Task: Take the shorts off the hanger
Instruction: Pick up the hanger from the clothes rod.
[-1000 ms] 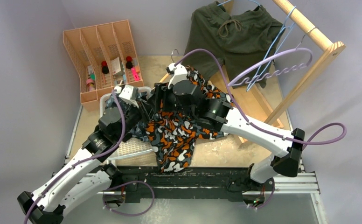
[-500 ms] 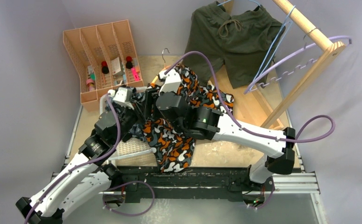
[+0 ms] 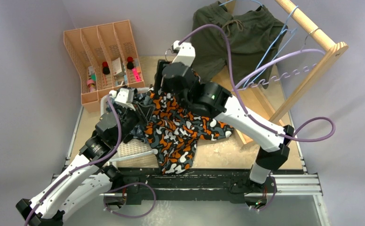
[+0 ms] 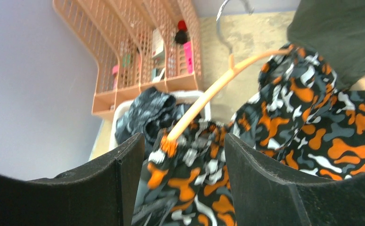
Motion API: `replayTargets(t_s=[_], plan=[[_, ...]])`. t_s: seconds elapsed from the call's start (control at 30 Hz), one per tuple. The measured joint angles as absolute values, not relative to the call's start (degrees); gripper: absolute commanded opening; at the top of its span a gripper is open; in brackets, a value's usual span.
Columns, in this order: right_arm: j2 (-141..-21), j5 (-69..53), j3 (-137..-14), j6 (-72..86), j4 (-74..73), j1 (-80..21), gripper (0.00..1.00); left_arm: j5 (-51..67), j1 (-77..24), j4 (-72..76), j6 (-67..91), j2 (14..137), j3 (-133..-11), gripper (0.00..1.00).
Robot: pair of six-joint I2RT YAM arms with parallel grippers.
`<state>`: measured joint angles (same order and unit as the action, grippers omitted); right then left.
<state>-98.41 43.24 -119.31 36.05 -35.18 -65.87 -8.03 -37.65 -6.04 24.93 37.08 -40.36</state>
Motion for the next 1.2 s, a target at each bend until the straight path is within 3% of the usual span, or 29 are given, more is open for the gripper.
replayTargets(t_s=[0.3,0.83,0.93,1.2], plan=[[-106.06,41.8,-130.3,35.42,-37.65,-60.14,0.62,-5.37,-37.65,-6.07,24.91,37.54,-40.97,0.0],[-109.19,42.17,-126.78,40.12,-39.22,-56.99,0.58,-3.22,-37.65,-6.5,24.4,37.65,-43.86,0.0],[-109.19,40.75,-125.73,40.82,-38.24,-55.29,0.54,-2.68,-37.65,-7.01,24.34,38.37,-44.23,0.0],[-107.83,38.83,-121.86,42.35,-32.27,-52.88,0.27,-2.28,-37.58,-6.59,23.83,39.51,-44.73,0.0]])
